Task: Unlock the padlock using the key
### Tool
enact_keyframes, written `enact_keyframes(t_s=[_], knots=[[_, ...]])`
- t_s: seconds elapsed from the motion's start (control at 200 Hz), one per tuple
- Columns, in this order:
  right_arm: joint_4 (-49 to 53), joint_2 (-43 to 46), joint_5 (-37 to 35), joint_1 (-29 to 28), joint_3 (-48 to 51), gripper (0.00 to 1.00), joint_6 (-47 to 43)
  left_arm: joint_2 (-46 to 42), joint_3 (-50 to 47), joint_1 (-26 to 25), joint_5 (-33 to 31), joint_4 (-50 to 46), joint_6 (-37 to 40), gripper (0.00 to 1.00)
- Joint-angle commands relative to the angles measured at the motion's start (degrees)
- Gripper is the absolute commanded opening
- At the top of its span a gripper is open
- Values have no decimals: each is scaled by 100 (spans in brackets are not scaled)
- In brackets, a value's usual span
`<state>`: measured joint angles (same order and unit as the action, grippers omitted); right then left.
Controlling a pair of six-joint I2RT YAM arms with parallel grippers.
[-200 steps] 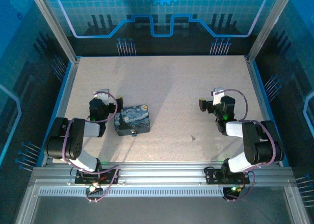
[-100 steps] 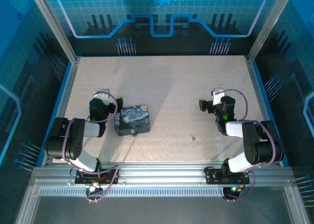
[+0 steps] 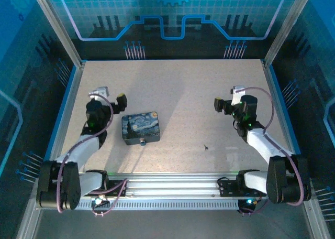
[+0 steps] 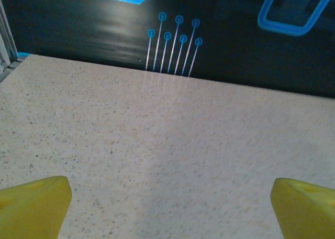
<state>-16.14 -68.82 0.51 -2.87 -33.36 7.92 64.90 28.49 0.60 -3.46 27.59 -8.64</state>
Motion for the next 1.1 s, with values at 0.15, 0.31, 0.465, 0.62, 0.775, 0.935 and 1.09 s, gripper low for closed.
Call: enact_keyframes(t_s=[0.15, 0.31, 0.465, 0.62, 0.775, 0.935, 1.09], knots=[[1892, -220, 1747, -530, -1079, 100, 1569, -552, 1095, -8, 856, -3281, -1998, 99], [2395, -984, 2427, -1441, -1672, 100, 1738, -594, 1216, -6, 873, -4621, -2396, 99], [2145, -1877, 2950, -2320, -2161, 100, 2189, -750, 859, -16, 988, -4935, -2625, 99], [2018, -2723, 3121, -3053, -2646, 100, 2395, -722, 386, -16, 1432, -4566, -2795, 99], [1920, -3362, 3309, -3472, -3051, 100, 2576, -353, 183, -96, 1998, -4032, -2989, 99], [1900, -3721, 3340, -3684, -3320, 100, 2657, 126, 325, -507, 2095, -3804, -3009, 99], [1836, -3788, 3297, -3657, -3335, 100, 2706, 495, 500, -829, 2158, -3542, -3124, 99]])
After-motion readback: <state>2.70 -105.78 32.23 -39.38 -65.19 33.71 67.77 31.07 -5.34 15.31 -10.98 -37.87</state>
